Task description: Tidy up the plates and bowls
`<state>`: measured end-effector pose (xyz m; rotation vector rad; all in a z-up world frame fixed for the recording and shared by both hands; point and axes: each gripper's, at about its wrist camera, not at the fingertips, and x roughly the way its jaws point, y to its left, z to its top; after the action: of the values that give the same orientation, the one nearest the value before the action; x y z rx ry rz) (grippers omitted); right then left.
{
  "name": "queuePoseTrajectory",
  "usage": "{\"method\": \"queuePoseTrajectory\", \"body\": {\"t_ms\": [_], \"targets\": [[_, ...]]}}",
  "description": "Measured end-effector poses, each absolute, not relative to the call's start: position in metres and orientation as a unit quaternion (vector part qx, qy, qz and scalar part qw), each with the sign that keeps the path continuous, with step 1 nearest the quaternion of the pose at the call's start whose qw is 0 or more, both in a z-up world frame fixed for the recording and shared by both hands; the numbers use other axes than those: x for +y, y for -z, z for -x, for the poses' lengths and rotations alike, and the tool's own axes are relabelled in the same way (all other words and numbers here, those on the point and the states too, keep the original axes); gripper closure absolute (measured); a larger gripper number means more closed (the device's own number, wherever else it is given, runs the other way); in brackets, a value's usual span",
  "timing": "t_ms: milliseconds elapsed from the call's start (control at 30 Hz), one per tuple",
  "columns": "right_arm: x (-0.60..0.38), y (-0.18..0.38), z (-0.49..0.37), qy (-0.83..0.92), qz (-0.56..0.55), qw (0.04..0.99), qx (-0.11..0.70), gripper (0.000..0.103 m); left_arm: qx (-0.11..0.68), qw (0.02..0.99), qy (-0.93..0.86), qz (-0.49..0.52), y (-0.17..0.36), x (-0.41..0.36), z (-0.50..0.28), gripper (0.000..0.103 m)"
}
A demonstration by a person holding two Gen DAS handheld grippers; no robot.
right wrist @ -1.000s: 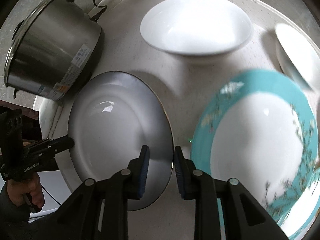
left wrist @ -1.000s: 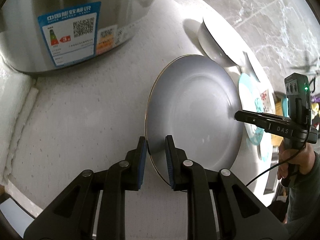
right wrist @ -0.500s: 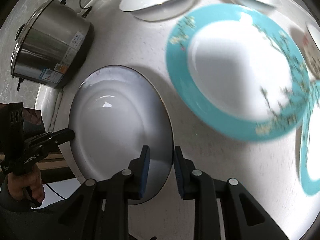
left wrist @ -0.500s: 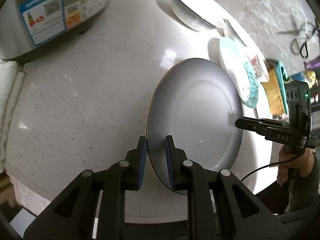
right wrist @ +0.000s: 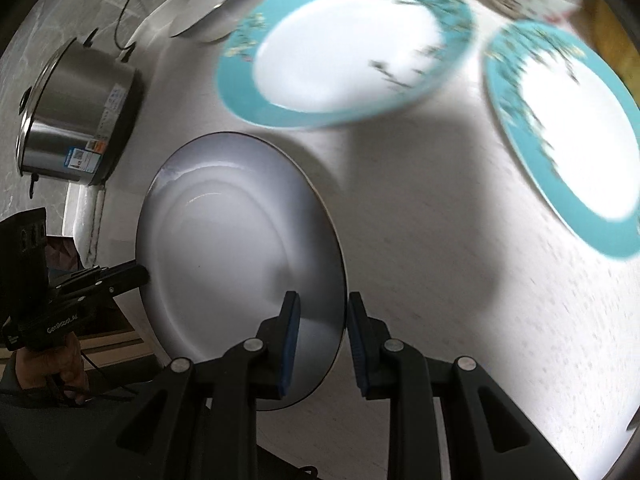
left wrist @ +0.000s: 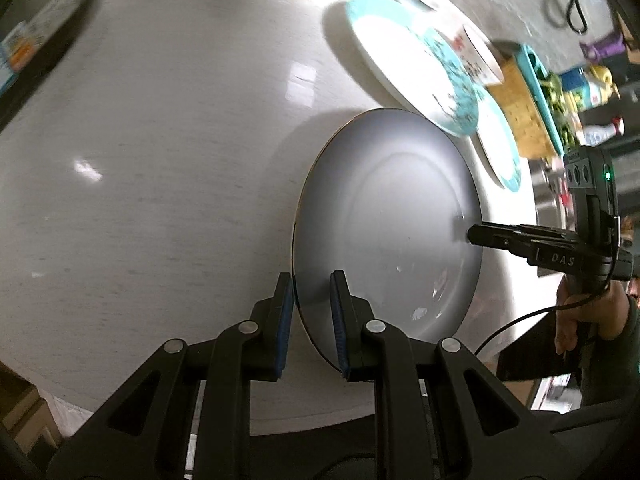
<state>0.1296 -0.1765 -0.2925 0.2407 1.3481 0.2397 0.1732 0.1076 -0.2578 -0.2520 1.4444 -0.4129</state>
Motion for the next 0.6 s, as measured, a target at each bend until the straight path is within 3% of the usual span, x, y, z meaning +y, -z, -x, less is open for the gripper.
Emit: {"method": "queuePoseTrajectory", "body": {"t_ms": [600], "targets": [[-0.234,0.304,-0.106,-0.097,-0.118,0.771,0.618,0.076,0.669,0.712,0.195,0.088,0.271,0.027,-0.164,0.086]]}}
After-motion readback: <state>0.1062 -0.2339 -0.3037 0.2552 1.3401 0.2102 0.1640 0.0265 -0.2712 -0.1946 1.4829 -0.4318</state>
